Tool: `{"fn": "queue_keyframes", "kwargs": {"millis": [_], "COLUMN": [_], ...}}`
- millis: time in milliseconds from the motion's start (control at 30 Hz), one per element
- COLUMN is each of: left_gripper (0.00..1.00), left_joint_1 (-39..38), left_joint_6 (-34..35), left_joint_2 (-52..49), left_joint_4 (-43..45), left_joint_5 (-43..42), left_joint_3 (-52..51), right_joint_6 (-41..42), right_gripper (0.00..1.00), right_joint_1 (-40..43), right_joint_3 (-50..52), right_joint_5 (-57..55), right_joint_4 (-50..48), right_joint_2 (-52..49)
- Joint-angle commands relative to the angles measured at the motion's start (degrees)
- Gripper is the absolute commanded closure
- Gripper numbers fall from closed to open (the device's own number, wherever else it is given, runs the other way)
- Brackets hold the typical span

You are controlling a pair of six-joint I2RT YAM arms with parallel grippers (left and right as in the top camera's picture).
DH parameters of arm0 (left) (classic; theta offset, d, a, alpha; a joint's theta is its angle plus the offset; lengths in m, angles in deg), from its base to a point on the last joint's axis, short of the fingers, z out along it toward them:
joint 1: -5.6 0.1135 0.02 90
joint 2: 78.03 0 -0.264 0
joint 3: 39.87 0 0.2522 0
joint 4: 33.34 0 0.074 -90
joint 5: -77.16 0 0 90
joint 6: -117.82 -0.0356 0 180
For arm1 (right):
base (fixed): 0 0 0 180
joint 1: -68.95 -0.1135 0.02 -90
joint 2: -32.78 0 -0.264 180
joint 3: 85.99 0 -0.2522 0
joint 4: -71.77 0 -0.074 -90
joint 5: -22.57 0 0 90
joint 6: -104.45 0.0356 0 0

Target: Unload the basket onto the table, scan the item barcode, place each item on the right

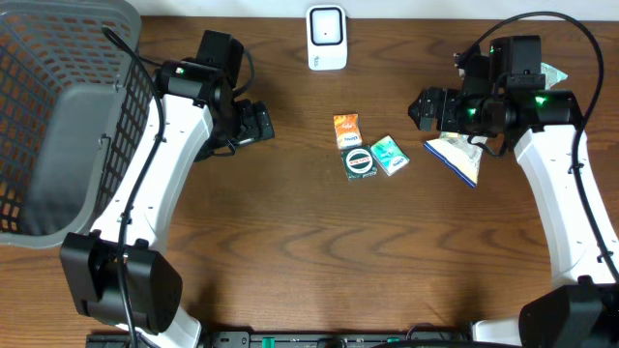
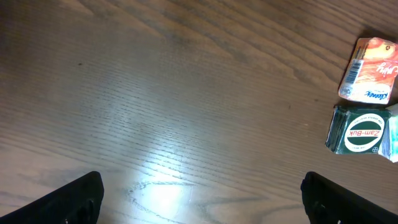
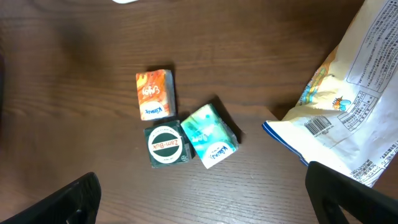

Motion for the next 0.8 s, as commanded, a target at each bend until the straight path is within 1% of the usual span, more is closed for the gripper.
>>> {"fn": "queue_keyframes", "kwargs": {"millis": [0,167,333,433,533,600,667,767], "left_gripper": [0.00,0.00,0.00,0.00,0.00,0.00,0.00,0.00], "left_joint_1": [0.11,0.11,0.11,0.11,0.11,0.11,0.11,0.11], "left_joint_6": [0.72,0.72,0.72,0.72,0.72,0.72,0.72,0.72], "left_joint_2": [-0.22,-0.22,-0.22,-0.22,-0.22,-0.22,-0.22,-0.22], "left_joint_4": [-0.15,-0.15,-0.15,-0.15,-0.15,-0.15,-0.15,-0.15], "left_joint_5": [0.13,0.13,0.13,0.13,0.13,0.13,0.13,0.13], "left_joint_3": [-0.28,-0.28,-0.28,-0.28,-0.28,-0.28,-0.28,-0.28], "right_joint_6": [-0.26,-0.28,-0.20,2.10,5.33,6.97,6.93,6.91], "right_gripper": [0.01,0.01,0.01,0.01,0.01,0.10,0.23,0.36], "right_joint_1": [0.00,-0.02,-0.02,0.00,0.02,0.20,0.48,0.72], "right_joint_3": [-0.24,-0.24,-0.24,-0.24,-0.24,-0.24,-0.24,-0.24], "right_joint_5": [-0.76,-3.23,-10.32,-17.03,-27.15,-31.69,-32.02,-32.11], "right_joint_4": [-0.33,-0.61,-3.17,-4.31,-5.09,-5.81,-6.99,-8.31], "right_joint_2": [-0.09,-1.11,-4.74,-8.33,-11.87,-14.01,-15.63,-17.20]}}
